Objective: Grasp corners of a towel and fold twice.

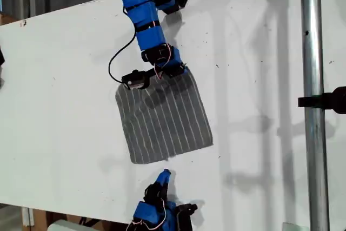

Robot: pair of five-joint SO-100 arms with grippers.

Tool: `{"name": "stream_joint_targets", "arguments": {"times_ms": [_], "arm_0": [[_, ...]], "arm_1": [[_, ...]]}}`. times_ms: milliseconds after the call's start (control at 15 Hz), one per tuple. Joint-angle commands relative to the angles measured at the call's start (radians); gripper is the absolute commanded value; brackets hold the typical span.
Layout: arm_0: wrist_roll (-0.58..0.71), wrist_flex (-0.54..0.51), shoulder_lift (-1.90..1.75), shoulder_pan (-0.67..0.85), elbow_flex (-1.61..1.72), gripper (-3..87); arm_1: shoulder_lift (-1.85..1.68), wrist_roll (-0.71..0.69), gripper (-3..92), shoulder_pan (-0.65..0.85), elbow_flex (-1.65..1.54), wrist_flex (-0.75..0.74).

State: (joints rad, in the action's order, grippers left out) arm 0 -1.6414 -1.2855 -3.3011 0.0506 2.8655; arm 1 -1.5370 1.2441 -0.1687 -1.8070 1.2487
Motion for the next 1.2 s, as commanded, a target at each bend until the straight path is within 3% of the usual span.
{"name": "stream_joint_targets", "arguments": {"times_ms": [0,400,533,733,1133], "arm_0": [[0.005,0.044,0.618,-0.097,-0.439,-0.3],[0.041,0.087,1.601,-0.39,-1.244,-0.1],[0.1,0.052,1.755,-0.42,-1.371,21.8],[0.149,0.005,1.942,-0.439,-1.454,37.1],[0.141,-0.031,2.065,-0.387,-1.48,34.8]], "arm_1": [[-0.029,0.006,-0.2,-0.014,0.052,-0.005],[-0.034,0.009,-0.2,-0.02,0.052,-0.002],[-0.035,0.009,-0.2,-0.02,0.052,-0.002],[-0.037,0.009,-0.2,-0.028,0.052,-0.005],[-0.048,0.018,-0.2,-0.044,0.052,0.005]]}}
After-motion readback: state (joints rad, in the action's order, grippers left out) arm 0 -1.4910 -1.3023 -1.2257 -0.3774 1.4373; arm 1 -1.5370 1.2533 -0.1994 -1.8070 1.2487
